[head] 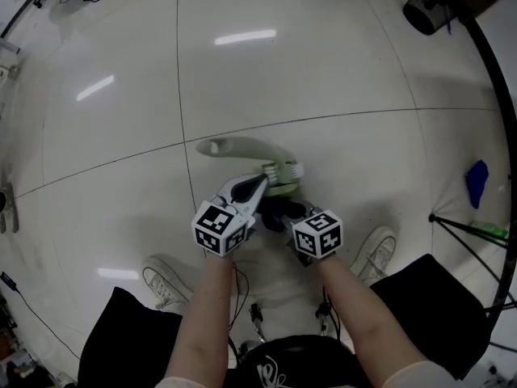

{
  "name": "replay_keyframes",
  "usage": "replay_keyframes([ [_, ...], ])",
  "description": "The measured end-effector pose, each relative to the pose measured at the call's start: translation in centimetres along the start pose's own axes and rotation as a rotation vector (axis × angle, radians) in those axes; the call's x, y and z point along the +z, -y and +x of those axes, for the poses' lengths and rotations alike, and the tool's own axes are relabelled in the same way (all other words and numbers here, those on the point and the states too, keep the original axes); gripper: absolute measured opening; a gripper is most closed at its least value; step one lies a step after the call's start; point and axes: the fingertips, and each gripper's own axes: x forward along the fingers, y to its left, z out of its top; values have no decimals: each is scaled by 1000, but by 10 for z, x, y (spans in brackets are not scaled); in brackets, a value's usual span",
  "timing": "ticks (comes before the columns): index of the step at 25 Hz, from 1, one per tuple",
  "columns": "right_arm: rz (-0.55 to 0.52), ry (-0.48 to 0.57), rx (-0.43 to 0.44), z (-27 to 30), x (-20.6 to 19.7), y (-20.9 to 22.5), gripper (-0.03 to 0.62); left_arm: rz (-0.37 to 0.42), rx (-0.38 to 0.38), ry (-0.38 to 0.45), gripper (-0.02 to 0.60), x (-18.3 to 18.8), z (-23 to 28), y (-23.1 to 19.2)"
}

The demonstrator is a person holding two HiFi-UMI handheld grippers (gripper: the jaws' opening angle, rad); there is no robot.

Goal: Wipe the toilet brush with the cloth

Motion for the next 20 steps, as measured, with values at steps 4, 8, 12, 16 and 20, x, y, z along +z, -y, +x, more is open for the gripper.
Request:
replay_keyframes([
  [4,-60,-21,-41,-2,-2,12,72,49,9,-16,6,-2,0,1],
  [8,-50,-33,-104,-9,-6,28,72,67,7,-26,6,-4,-2,3],
  [12,-1,-40,-171,-18,-11,51,74,85,5,-31,6,-4,-3,5],
  [16,80,-46,-237,-33,-14,74,74,74,7,-25,6,-4,-4,6],
  [20,140,-90,-286,-59,-24,94,72,41,23,-21,6,-8,-5,6],
])
